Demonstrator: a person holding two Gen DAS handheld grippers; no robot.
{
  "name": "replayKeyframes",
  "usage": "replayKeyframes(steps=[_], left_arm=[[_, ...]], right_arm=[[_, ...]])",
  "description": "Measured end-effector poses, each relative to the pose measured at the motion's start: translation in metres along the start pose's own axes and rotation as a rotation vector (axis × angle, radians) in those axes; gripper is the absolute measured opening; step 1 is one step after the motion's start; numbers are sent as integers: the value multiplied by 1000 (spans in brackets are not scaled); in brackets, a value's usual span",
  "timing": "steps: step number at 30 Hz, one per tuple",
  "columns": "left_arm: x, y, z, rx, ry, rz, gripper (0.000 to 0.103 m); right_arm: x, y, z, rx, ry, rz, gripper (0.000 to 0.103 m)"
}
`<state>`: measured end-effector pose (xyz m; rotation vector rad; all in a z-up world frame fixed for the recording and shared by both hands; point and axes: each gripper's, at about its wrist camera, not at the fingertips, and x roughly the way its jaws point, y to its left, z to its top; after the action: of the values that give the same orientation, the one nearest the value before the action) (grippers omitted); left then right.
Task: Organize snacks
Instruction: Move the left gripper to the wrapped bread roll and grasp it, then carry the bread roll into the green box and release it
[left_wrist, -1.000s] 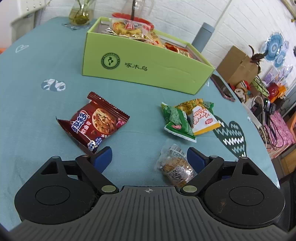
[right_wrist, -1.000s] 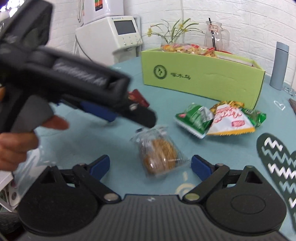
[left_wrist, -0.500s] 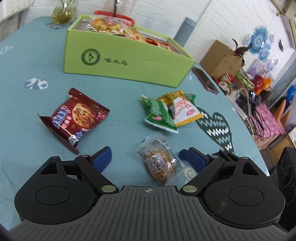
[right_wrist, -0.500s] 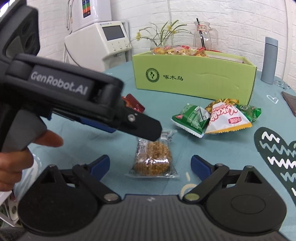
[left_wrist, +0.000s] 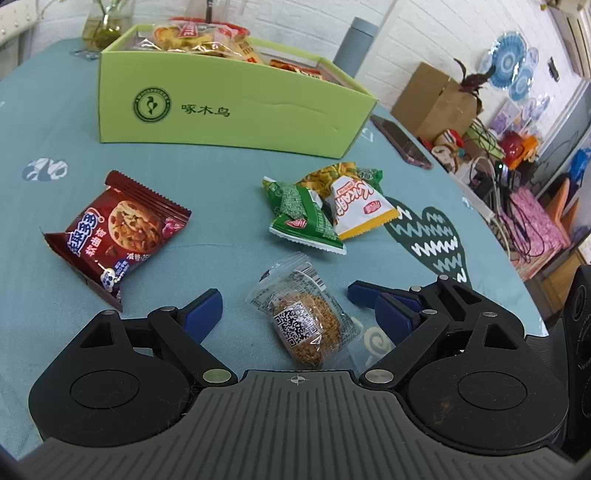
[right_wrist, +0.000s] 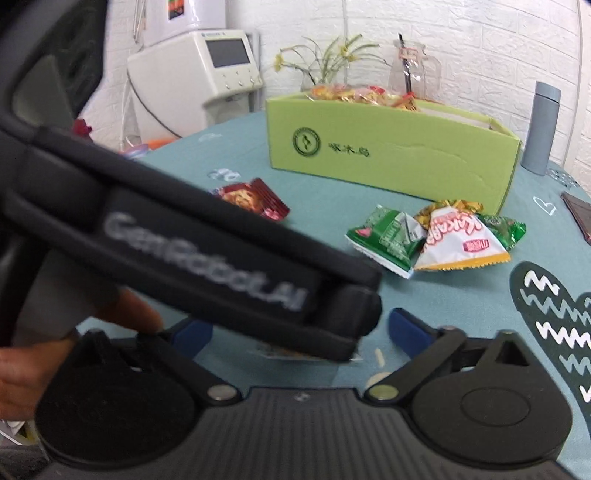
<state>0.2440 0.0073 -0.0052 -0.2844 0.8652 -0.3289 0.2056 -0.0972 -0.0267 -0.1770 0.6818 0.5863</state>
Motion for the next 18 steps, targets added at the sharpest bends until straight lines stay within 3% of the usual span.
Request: replayKeyframes(steps=[7,10,11,12,14,15,18], left_arm=[[-10,9,-4,-31,4,-54,75],[-7,11,-3,-44,9,-71,67],[-6,11,-2,-40,7,-68,66],[-6,10,-2,-34,7,-68,63],[-4,7,-3,-12,6,-68,49],[-3,6,-4,-6,15,-80,28],[-3,3,-2,-1,16,-57,23]], right_arm=[[-11,4,-3,-14,-36,-10,101],[-15,7,-1,-45,-53,-27,96],[-12,6,1,-47,-43,-29,69],[-8,4,1,-41,-24,-21,50],[-4,2,4,-31,-26,-10,51],[-4,2,5,-27,-23,-6,51],[-6,1,6,0,-23,6,49]])
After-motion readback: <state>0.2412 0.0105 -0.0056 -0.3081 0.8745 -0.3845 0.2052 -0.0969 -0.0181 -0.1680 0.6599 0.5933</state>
